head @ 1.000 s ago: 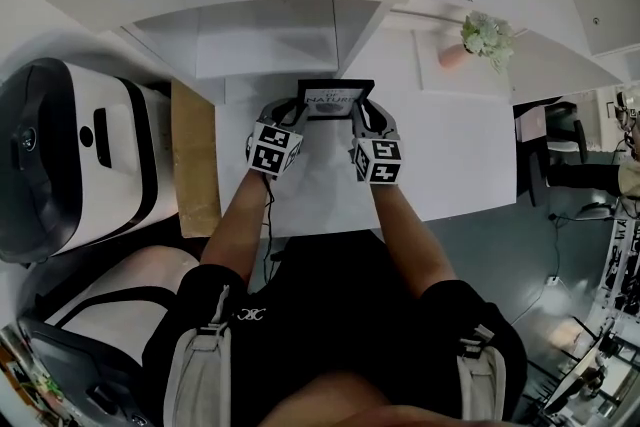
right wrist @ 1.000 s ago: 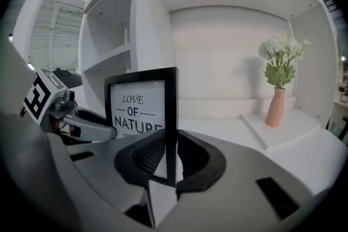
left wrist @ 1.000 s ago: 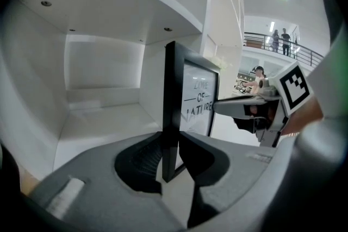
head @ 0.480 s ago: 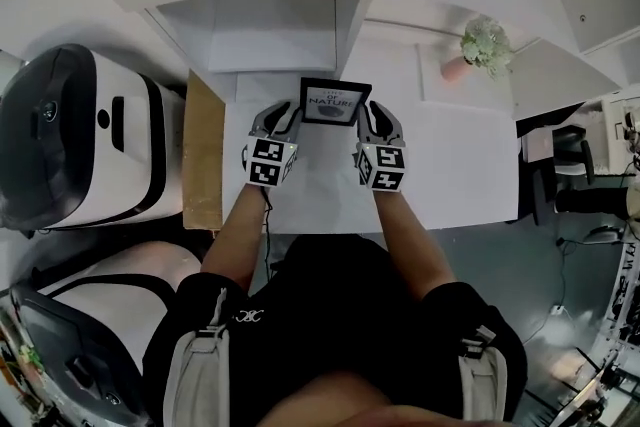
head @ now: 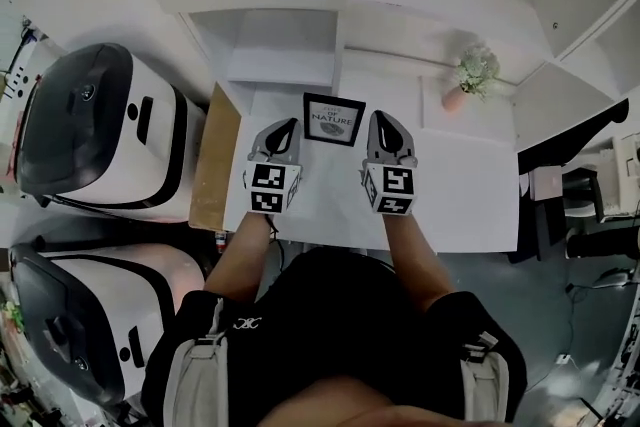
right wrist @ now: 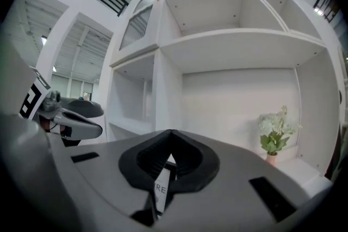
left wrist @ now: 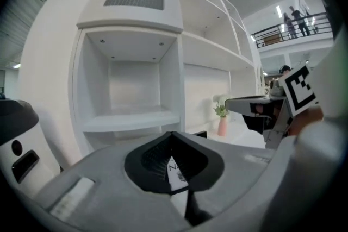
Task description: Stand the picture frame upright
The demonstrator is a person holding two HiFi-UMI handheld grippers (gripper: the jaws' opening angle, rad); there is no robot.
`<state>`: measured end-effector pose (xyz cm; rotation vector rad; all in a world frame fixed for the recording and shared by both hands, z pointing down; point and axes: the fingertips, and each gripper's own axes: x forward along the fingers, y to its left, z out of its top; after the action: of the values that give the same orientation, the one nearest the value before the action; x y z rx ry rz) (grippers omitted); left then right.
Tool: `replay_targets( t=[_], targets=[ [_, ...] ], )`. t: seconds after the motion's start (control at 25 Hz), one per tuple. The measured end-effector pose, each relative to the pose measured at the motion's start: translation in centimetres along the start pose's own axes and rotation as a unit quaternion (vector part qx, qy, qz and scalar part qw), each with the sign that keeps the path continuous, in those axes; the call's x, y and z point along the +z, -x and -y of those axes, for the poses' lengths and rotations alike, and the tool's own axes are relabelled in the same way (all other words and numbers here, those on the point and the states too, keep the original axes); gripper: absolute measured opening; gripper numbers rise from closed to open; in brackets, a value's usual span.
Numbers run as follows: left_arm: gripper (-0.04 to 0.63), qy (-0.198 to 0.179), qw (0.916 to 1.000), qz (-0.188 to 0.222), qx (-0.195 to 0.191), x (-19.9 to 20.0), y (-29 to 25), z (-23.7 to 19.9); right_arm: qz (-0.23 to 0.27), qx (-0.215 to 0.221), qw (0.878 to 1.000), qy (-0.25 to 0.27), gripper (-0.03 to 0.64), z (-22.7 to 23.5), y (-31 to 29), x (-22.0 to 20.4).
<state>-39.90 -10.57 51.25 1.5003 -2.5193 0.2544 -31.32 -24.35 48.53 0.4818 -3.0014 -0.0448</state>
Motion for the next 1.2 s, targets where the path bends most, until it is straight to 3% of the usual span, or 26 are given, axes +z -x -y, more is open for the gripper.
replay_targets(
  t=[0.28,0.52,0.72,1.2],
  targets=[
    [0.016,0.05,0.9984,0.018,0.018,3.3,3.6,2.6,0.023,0.033,0.999,-0.014,0.0,0.0,3.1,3.0],
    [0.016,0.053,0.9973,0.023,0.044,4.3,4.3,1.8,0.028,0.047,0.998,-0.017,0.0,-0.2,2.9,3.3],
    [0.017,0.071,0.9962,0.028,0.043,4.6,4.6,1.6,0.031,0.051,0.998,-0.012,0.0,-0.3,3.0,3.7],
    [0.016,0.067,0.9957,0.032,0.055,4.9,5.4,1.1,0.018,0.055,0.998,-0.017,0.0,0.0,3.6,3.1]
  ],
)
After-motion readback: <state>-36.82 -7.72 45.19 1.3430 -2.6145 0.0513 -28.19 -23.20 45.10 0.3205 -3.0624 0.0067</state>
